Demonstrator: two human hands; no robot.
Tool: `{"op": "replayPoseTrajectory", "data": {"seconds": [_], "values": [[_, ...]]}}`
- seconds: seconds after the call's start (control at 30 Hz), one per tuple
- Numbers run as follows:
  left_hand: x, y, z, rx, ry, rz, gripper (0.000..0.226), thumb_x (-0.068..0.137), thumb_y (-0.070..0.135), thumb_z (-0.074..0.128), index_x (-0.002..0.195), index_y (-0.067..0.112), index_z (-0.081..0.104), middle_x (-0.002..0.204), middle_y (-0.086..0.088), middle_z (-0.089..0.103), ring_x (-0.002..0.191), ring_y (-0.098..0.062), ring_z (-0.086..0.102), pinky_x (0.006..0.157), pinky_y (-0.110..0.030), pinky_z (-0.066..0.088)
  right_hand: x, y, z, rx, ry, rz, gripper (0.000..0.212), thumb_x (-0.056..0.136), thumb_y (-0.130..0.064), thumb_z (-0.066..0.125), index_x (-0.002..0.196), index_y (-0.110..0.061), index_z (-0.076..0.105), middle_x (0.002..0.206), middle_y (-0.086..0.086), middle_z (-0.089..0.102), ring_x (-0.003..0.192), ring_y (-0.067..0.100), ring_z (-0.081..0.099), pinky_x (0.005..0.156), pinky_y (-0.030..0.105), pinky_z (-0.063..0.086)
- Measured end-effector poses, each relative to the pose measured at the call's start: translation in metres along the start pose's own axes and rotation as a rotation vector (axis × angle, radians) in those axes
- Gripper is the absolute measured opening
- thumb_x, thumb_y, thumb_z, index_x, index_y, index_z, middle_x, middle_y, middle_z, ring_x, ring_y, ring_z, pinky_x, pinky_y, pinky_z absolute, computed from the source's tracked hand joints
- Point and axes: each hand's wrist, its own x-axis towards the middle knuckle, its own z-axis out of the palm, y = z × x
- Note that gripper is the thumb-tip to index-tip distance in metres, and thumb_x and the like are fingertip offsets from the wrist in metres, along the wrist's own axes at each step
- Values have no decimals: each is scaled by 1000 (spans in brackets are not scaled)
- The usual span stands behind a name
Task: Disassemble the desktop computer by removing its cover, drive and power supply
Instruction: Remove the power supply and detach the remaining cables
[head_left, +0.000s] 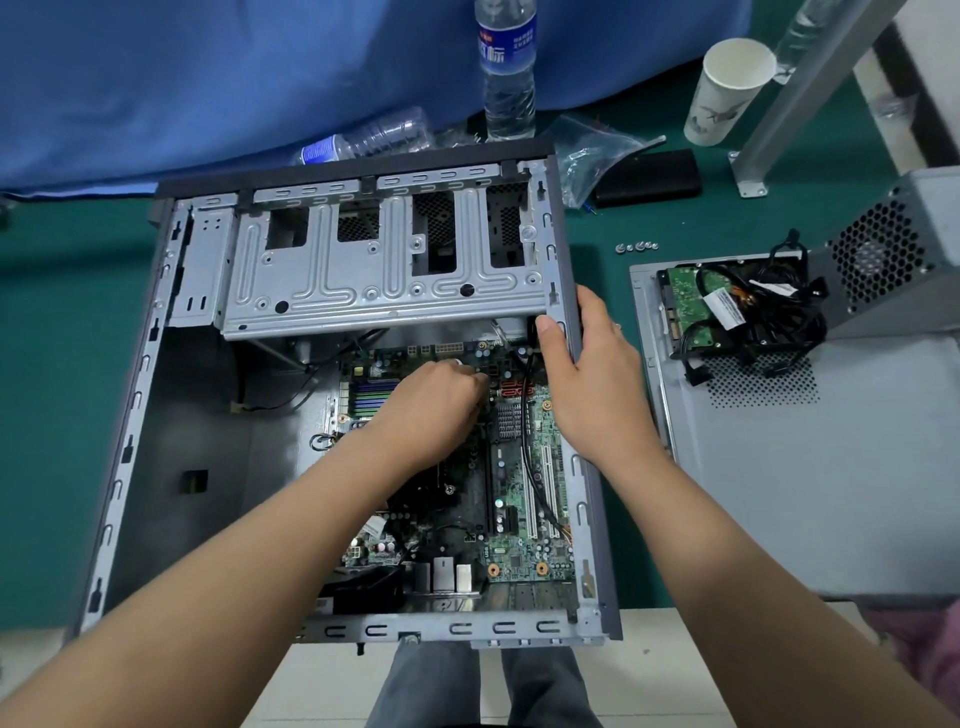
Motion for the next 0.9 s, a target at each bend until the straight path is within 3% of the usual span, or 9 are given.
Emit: {"op": "replayPoseTrajectory", "data": {"seconds": [0.2, 0.37, 0.53, 0.63, 0.8, 0.9], "values": [[5, -10, -8, 23, -115, 74, 18, 97, 21, 47, 106, 8, 55, 96, -16, 63, 89, -36, 61, 65, -37, 40, 0, 0, 0, 6, 10, -6, 51, 98, -39, 39, 144, -16, 32, 135, 3, 51, 124, 21, 43, 101, 32, 36], [7, -8, -8, 33, -69, 41, 24, 96, 28, 50, 106, 9, 60, 96, -17, 65, 91, -37, 62, 66, -33, 35, 1, 0, 0, 3, 4, 0, 52, 98, -40, 38, 144, -16, 31, 137, 3, 49, 127, 21, 42, 104, 34, 36], [11, 0, -8, -59, -56, -118, 24, 95, 18, 47, 75, 6, 50, 71, -14, 50, 72, -36, 54, 60, -33, 35, -1, 0, 0, 8, 10, 1, 51, 98, -39, 39, 143, -17, 33, 134, 4, 52, 123, 21, 44, 100, 31, 36], [16, 3, -9, -115, -57, -219, 26, 93, 13, 45, 68, 7, 41, 64, -11, 38, 67, -34, 45, 59, -33, 33, 0, 0, 0, 11, 13, -6, 49, 98, -38, 40, 142, -17, 34, 132, 3, 53, 120, 20, 45, 95, 28, 35], [18, 3, -10, -186, -103, -237, 28, 97, 27, 47, 76, 9, 45, 78, -14, 49, 79, -38, 54, 65, -35, 38, 0, 0, 0, 7, 11, -9, 50, 98, -38, 39, 143, -16, 34, 133, 3, 52, 123, 21, 43, 99, 30, 35], [12, -1, -8, -219, -143, -144, 15, 92, 17, 51, 97, 3, 51, 95, -19, 63, 91, -38, 59, 75, -41, 48, 0, 0, 0, 4, 6, -7, 51, 98, -39, 39, 144, -16, 32, 136, 3, 51, 125, 21, 42, 102, 32, 36]]}}
